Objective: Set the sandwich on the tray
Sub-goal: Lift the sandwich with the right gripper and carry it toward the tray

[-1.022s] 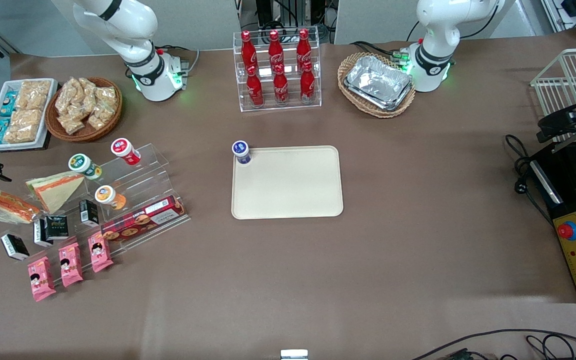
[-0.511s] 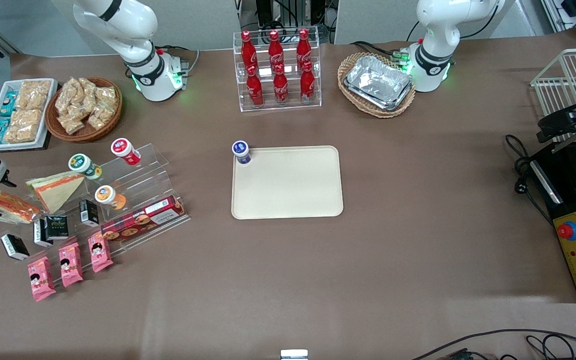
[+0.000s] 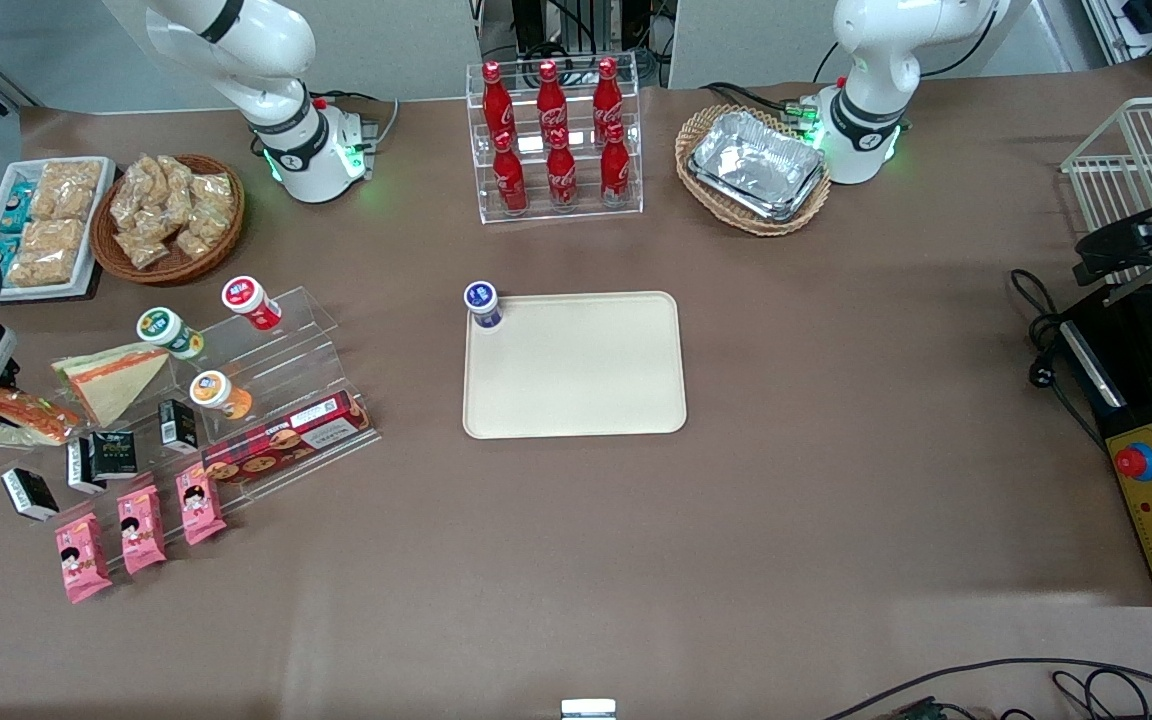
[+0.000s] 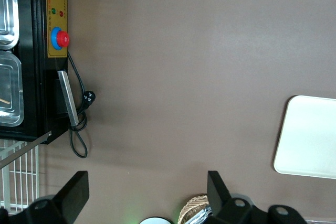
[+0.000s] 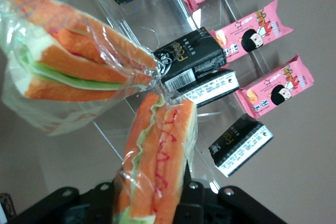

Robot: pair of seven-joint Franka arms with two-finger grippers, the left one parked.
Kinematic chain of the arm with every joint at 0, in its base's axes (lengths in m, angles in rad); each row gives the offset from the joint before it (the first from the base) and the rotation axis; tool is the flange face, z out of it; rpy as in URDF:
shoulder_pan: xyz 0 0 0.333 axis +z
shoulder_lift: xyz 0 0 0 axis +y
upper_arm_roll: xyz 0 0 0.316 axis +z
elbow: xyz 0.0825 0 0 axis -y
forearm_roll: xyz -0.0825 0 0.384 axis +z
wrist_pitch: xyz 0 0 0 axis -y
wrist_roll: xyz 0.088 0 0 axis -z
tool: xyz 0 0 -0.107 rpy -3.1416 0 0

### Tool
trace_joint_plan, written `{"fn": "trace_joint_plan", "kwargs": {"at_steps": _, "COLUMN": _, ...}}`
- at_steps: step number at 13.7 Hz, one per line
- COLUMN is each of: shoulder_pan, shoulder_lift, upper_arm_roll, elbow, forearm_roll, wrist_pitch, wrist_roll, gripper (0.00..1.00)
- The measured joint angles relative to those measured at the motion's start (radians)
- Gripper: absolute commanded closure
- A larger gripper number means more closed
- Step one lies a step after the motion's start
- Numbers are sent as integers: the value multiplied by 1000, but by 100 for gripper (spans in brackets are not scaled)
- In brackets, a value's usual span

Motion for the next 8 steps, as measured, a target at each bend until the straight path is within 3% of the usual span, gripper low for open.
{"fn": "trace_joint_plan", "kwargs": {"at_steps": 8, "shoulder_pan": 2, "shoulder_lift": -14, "upper_arm_roll": 2, "elbow": 245, "forearm_roll": -7, "wrist_pitch": -312, "wrist_roll": -4, "gripper": 83}}
